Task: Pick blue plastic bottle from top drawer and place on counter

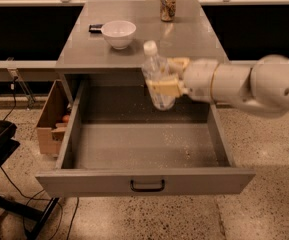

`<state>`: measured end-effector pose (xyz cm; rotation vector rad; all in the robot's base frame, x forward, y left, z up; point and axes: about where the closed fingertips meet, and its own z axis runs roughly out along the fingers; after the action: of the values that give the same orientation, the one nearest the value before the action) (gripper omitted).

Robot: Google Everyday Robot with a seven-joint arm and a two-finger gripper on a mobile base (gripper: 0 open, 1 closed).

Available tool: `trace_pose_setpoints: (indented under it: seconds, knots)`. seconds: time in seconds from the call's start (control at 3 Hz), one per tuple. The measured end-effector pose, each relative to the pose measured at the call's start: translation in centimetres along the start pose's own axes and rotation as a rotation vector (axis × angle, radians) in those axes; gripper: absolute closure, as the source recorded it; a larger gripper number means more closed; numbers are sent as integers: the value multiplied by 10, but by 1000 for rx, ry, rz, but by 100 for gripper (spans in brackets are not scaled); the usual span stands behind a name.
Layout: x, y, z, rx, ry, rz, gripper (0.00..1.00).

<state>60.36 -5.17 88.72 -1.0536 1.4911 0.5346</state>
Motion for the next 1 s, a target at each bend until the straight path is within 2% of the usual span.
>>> trace_pose_setpoints:
  seconds: [0.33,0.67,1.0]
  knots:
    - [-81,-36,-11,106,-26,-55,100]
    - [-128,-95,-12,223,-82,-48,100]
    - [-160,-163,-2,333,-122,-24,100]
